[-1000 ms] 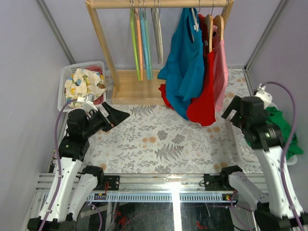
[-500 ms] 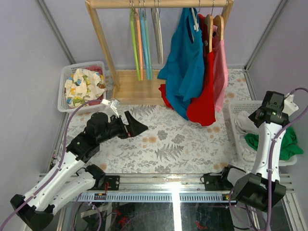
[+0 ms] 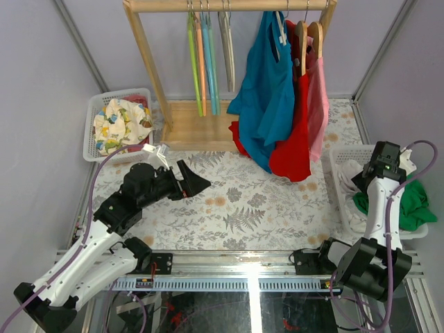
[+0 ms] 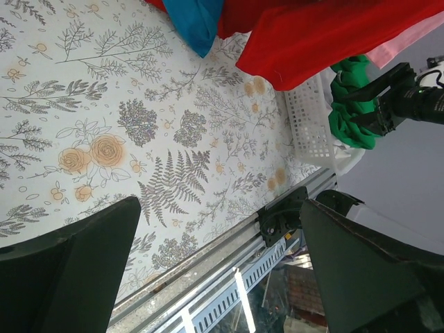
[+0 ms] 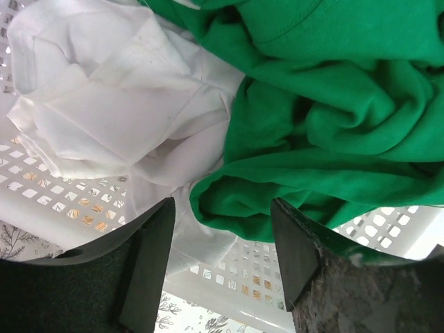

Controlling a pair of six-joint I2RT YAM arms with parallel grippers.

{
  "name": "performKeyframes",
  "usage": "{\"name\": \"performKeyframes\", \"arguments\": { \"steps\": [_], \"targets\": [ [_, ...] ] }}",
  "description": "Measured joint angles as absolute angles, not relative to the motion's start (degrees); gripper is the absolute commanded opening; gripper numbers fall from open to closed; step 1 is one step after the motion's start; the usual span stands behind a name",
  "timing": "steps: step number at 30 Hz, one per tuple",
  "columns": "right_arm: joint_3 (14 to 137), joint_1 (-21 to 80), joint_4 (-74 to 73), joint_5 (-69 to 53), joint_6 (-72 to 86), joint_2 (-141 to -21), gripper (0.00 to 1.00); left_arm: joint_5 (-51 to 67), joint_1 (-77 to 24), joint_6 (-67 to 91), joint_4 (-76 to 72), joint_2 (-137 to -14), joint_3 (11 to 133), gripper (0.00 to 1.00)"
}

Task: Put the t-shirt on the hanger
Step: Pick up the T-shirt and place it in the bin.

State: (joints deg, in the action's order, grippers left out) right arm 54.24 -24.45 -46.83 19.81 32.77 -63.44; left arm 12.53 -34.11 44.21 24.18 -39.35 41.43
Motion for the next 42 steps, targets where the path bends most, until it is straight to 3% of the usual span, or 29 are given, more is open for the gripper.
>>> {"name": "performKeyframes", "arguments": {
  "steps": [4, 11, 16, 19, 21, 23, 24, 25, 28, 34, 42],
  "targets": [
    [51.3, -24.4, -44.7, 18.5, 33.3, -63.6, 0.62, 12.3, -34.1, 44.1, 24.3, -39.4, 41.4, 1.00],
    [49.9, -24.4, -41.9, 17.3, 33.6, -65.2, 0.41, 11.4, -34.1, 43.7, 25.4, -39.2, 41.4, 0.99],
    [49.9, -24.4, -40.8, 16.1, 33.4, -65.4, 0.19, 10.9, -34.1, 43.1, 27.0, -39.6, 42.1, 1.00],
    [49.9, -24.4, -40.3, 14.7, 33.3, -64.5, 0.17, 10.4, -34.1, 42.7, 27.2, -39.6, 42.5, 1.00],
    [49.9, -24.4, -40.0, 13.8, 33.3, -63.3, 0.24, 10.3, -34.1, 42.7, 27.4, -39.6, 42.5, 1.00],
    [49.9, -24.4, -39.7, 13.0, 33.2, -61.6, 0.61, 10.1, -34.1, 42.7, 27.5, -39.6, 42.5, 1.00],
    [49.9, -24.4, -39.6, 12.7, 33.3, -60.8, 0.74, 10.1, -34.1, 42.7, 27.5, -39.6, 42.5, 1.00],
    [49.9, -24.4, -39.5, 12.5, 33.4, -60.3, 0.78, 10.0, -34.1, 42.7, 27.5, -39.6, 42.5, 1.00],
    [49.3, -24.4, -39.0, 12.4, 33.1, -59.7, 0.77, 10.0, -34.1, 42.7, 27.5, -39.6, 42.5, 1.00],
    [47.7, -24.5, -39.1, 15.9, 33.4, -61.8, 0.64, 10.0, -34.1, 42.6, 27.6, -39.6, 42.5, 1.00],
    [47.7, -24.5, -39.0, 18.6, 34.1, -64.8, 0.16, 10.0, -34.1, 42.3, 27.6, -39.9, 42.5, 1.00]
  ]
}}
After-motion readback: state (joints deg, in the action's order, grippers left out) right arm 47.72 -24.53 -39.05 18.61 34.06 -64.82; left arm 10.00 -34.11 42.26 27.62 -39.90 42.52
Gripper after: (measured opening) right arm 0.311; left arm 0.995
